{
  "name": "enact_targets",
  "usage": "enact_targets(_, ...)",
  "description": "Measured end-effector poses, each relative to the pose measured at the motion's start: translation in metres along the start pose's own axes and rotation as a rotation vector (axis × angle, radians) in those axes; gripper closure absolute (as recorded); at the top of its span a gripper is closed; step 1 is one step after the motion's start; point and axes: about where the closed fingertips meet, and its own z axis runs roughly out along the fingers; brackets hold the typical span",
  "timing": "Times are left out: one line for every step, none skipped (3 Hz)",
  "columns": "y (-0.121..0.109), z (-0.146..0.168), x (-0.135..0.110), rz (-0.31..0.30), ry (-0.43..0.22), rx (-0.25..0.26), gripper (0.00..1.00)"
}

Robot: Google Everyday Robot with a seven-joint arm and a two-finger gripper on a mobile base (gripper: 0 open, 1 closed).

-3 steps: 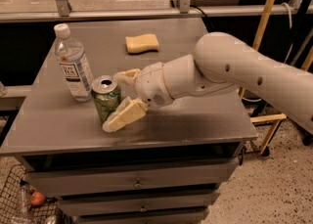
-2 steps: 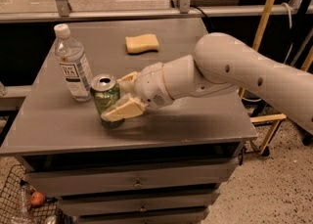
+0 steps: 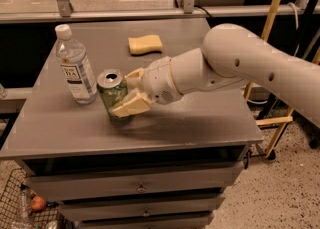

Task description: Knock green can over

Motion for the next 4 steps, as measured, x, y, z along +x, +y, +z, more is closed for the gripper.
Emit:
enact_targets(-0.024,-0.016,-0.011,-0.073,0.124,0.019,1.0)
enact_targets(-0.046,-0.022,-0.017,-0.129,0.302,0.033,1.0)
enact_targets(-0.046,-0.014,-0.012,-0.156,0.501,0.005,1.0)
enact_targets(-0.03,0.009,0.005,-0.226,0.719,-0.078,1.0)
